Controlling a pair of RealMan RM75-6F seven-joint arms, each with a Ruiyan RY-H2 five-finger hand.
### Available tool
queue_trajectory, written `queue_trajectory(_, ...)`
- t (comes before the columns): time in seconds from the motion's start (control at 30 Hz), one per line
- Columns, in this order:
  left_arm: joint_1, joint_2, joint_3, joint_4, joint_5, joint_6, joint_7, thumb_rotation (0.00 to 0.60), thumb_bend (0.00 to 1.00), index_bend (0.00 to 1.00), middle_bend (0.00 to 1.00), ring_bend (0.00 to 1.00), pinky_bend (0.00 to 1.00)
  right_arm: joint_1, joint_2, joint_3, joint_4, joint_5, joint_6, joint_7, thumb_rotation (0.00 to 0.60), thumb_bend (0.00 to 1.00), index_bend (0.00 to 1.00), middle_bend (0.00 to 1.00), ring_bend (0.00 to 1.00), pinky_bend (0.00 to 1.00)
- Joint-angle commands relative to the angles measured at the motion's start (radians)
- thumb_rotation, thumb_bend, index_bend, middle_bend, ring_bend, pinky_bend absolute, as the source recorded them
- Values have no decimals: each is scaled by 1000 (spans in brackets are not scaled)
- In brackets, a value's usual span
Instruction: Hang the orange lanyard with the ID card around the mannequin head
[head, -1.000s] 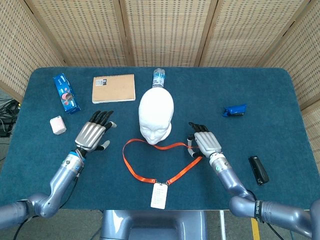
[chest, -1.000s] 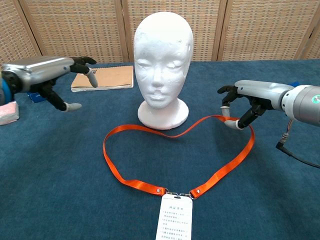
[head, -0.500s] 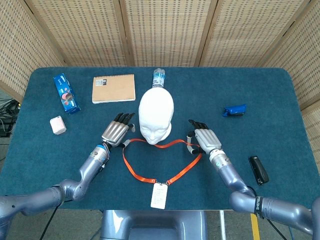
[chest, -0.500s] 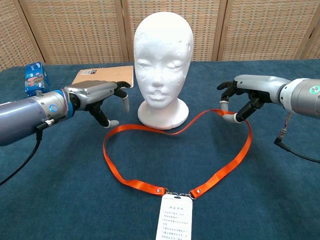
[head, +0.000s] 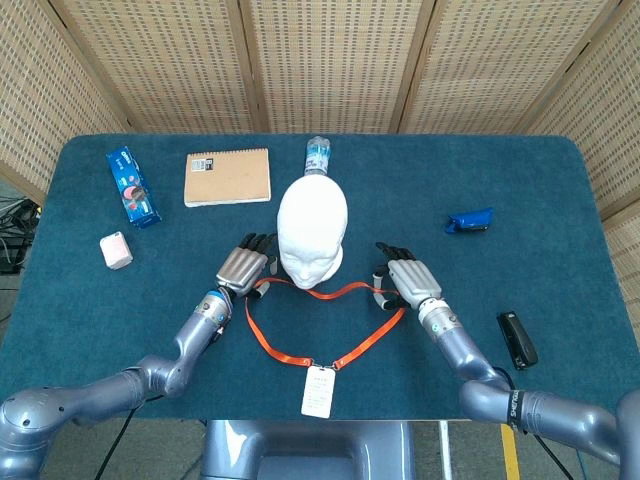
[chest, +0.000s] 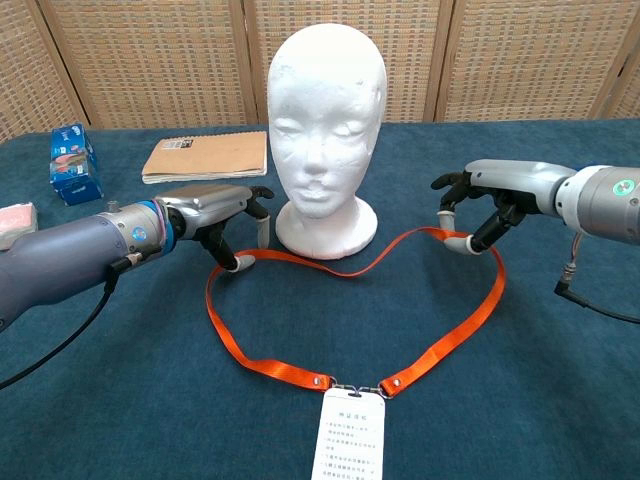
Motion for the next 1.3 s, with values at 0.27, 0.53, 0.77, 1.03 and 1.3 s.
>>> queue_trajectory(0.27, -9, -12, 10, 6, 2, 5, -18, 600, 410, 637, 0, 0, 0, 2, 15, -8, -18, -1, 8, -1, 600, 744, 762, 83, 0, 0)
queue_trajectory(0.53, 11, 21, 24, -43, 28, 47, -31, 600, 411, 721, 0, 0, 0, -4, 32, -20, -50, -8, 25, -7, 600, 744, 763, 83, 0, 0)
queue_trajectory(0.77, 88, 84, 94, -142, 180, 206, -108, 600, 411, 727, 0, 0, 0, -25, 64, -44, -126, -42, 67, -27, 600, 744, 763, 79, 0, 0)
queue_trajectory(1.03, 191, 198, 191, -228, 414, 460, -268, 600, 410, 722, 0, 0, 0, -53, 117, -50, -253, -135, 149, -41, 600, 744, 763, 74, 0, 0)
queue_trajectory(1.3, 223, 299, 177, -304, 523, 628, -322, 600, 410, 740, 0, 0, 0, -72, 189, -6, -401, -239, 227, -12, 600, 744, 761, 74, 0, 0)
